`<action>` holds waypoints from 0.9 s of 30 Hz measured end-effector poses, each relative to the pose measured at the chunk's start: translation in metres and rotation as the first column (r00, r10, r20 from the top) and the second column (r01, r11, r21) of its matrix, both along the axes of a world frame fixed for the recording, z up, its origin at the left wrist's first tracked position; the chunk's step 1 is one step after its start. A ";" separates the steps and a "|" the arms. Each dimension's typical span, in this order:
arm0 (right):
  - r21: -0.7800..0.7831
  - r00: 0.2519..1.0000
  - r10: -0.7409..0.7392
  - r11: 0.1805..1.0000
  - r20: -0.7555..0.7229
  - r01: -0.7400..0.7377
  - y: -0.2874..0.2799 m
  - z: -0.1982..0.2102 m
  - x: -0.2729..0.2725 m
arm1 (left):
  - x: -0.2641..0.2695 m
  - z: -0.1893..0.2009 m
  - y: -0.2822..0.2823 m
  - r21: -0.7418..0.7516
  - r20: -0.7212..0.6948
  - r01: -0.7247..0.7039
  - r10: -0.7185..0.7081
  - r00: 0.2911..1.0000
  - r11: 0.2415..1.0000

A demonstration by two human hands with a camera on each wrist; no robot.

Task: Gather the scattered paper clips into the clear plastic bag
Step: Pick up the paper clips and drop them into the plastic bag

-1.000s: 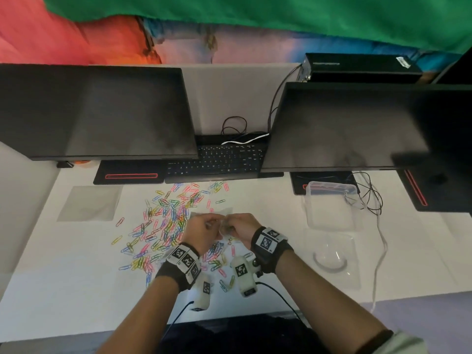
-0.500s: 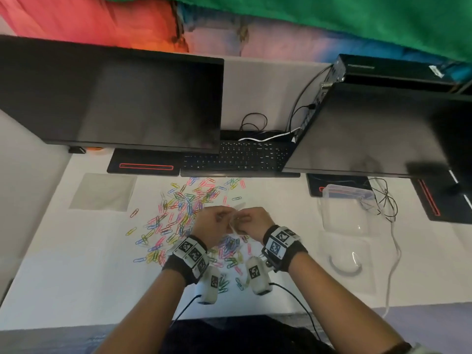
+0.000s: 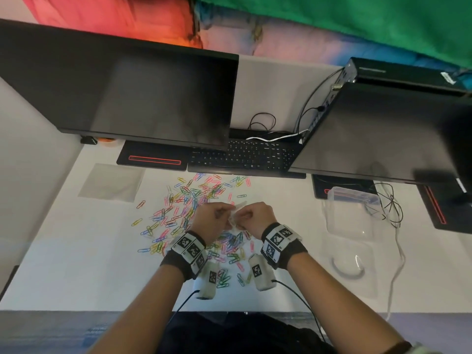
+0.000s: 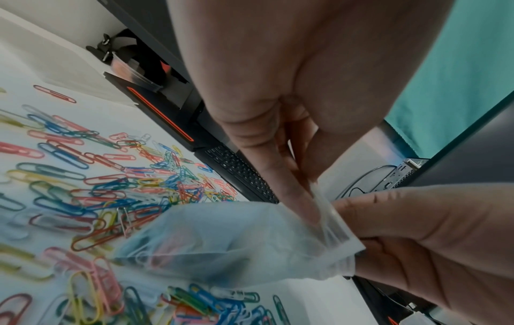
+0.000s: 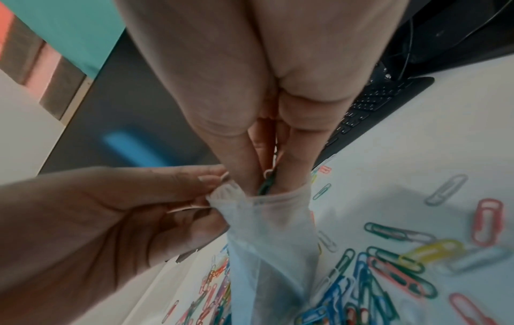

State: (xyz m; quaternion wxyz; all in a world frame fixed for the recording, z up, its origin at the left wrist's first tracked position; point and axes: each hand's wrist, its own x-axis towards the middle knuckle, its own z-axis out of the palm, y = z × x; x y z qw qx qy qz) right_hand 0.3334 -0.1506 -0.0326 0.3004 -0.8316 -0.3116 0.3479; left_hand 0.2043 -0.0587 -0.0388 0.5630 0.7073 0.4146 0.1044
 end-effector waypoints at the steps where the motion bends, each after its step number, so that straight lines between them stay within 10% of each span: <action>1: -0.004 1.000 0.020 1.000 0.015 -0.019 0.000 0.000 0.000 | 0.000 0.000 0.000 0.001 -0.005 0.000 0.000 1.000 1.000; 10: 0.034 0.999 -0.004 0.999 -0.032 0.005 -0.002 0.004 -0.001 | -0.002 0.003 -0.004 0.056 -0.029 0.029 -0.028 0.999 0.998; 15: 0.016 0.968 0.239 0.970 0.080 -0.241 -0.004 0.009 -0.002 | -0.003 0.004 -0.005 0.081 -0.038 0.046 -0.043 0.998 0.996; 21: 0.233 0.990 0.002 0.972 -0.140 0.031 -0.017 0.017 0.009 | -0.008 0.008 -0.001 0.080 -0.042 0.014 -0.011 0.999 0.997; 25: -0.133 0.927 0.213 0.975 0.309 -0.180 -0.042 -0.008 0.047 | -0.018 0.007 0.006 0.076 -0.044 -0.044 0.047 0.998 0.996; 27: -0.416 0.878 0.386 0.874 0.282 -0.250 -0.059 -0.029 0.055 | -0.022 0.006 0.009 0.060 -0.023 -0.084 0.085 0.996 0.995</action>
